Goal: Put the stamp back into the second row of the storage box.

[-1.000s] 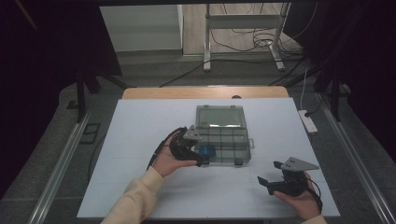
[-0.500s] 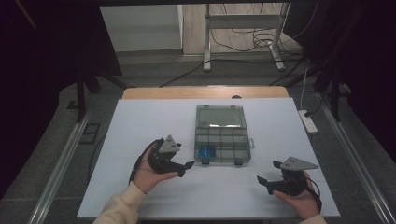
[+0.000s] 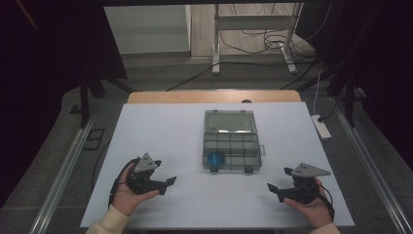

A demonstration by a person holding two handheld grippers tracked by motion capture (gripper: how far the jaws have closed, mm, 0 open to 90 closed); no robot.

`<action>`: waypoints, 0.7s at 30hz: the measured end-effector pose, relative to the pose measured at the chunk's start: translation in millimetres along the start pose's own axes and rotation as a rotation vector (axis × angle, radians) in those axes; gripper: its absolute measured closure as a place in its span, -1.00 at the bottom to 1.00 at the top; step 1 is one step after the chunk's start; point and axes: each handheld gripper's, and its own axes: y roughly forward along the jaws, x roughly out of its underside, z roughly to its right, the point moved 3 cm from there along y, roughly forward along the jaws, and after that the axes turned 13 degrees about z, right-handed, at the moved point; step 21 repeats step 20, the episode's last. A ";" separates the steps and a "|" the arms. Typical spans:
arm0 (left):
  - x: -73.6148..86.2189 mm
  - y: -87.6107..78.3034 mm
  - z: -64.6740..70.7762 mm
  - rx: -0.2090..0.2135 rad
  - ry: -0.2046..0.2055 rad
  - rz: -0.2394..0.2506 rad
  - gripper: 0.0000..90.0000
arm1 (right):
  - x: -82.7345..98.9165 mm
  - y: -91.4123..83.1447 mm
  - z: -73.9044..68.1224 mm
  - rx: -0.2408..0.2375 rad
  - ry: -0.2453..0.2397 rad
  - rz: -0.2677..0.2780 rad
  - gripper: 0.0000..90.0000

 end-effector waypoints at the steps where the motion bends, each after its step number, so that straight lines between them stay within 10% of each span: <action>1: 2.6 -2.4 -1.7 -0.007 -0.003 0.000 -0.60 | 0.1 0.3 0.0 0.001 0.001 -0.003 -0.76; 21: 23.5 -6.0 -6.8 -0.039 -0.031 -0.009 -0.60 | 0.8 -1.1 -0.4 0.012 -0.017 -0.010 -0.76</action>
